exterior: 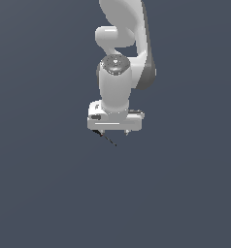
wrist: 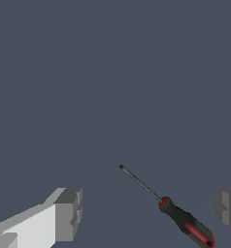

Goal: Pick up the object and move it to a goal position.

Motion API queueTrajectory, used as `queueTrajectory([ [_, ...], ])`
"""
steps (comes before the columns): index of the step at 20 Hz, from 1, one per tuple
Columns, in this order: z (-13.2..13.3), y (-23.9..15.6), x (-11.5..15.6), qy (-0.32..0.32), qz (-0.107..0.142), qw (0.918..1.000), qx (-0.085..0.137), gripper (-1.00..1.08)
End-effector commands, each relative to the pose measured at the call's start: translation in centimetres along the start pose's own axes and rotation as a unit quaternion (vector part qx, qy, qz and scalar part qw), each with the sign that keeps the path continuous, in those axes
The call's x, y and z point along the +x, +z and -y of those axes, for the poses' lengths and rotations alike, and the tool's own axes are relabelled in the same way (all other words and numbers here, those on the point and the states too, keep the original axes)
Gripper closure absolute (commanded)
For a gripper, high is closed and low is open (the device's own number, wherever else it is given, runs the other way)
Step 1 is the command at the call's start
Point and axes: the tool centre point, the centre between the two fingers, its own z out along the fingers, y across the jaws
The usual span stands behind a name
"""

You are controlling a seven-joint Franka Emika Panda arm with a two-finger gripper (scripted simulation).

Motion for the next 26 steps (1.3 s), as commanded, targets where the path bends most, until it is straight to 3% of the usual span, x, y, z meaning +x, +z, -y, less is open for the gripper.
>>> queueTrajectory([
  [1,0.0,0.0,0.0,0.000,0.000,1.0000,0.000,-0.92],
  [14,-1.1,-1.9,0.9,0.026,-0.016,0.9995,0.010,-0.92],
  [26,-2.1,-0.1,-0.1,-0.028,-0.014,0.9995,0.007,-0.92],
])
